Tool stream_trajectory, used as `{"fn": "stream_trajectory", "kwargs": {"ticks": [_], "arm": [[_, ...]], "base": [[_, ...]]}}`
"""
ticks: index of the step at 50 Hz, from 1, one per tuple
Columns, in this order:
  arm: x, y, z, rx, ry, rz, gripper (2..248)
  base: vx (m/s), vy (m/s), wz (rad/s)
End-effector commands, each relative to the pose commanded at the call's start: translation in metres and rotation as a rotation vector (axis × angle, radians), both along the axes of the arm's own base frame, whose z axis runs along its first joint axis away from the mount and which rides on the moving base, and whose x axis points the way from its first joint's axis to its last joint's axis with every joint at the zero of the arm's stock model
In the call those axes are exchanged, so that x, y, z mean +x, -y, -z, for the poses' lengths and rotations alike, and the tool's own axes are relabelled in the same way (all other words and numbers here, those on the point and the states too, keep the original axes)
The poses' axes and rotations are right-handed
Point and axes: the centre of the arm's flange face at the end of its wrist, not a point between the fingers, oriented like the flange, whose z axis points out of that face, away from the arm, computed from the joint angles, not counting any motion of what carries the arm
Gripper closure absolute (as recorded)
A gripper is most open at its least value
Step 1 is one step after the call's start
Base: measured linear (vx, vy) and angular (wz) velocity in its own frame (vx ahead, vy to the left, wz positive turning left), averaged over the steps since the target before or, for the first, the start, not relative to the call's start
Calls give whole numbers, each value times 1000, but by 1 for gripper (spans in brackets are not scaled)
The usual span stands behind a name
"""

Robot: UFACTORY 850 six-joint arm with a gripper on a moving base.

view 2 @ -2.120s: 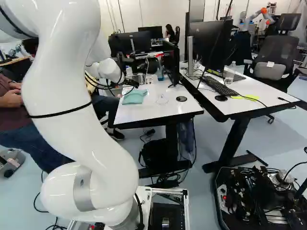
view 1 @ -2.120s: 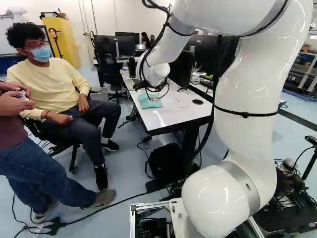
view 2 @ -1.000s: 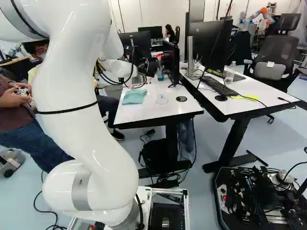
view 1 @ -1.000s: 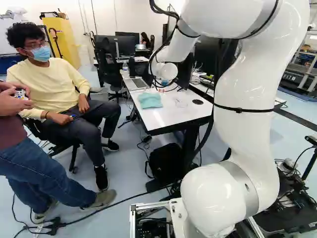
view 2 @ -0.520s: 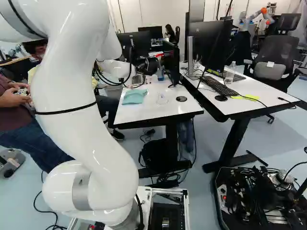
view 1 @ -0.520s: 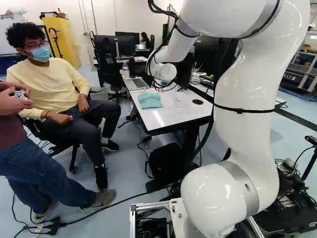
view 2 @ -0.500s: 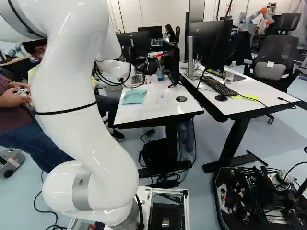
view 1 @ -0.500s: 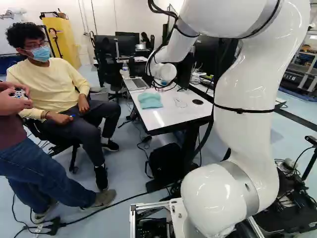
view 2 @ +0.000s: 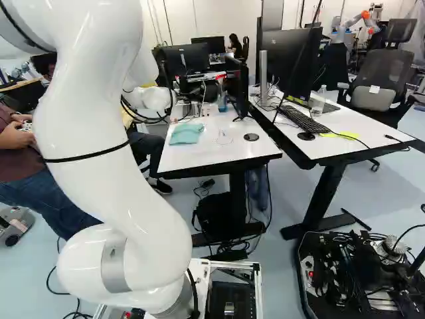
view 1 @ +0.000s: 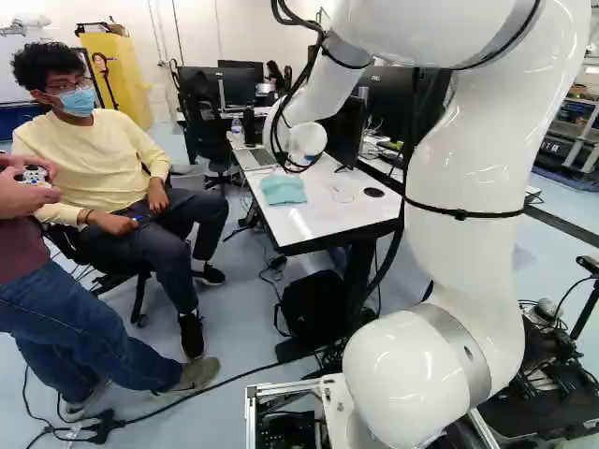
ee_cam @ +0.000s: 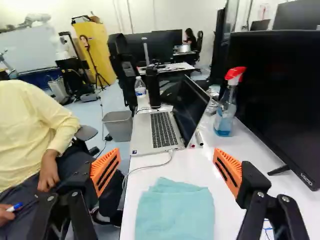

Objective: Clean the table with the green towel

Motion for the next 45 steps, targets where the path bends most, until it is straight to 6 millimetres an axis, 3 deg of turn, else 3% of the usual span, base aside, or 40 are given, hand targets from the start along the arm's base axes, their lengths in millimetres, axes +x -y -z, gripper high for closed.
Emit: {"fn": "stream_trajectory", "kwargs": {"ticks": [22,45], "arm": [[-24,-42,34,-166,-139,-215,3],[-54,-70,54,-195,-384,-230,3]], "base": [[0,0,0],[0,0,0]]}}
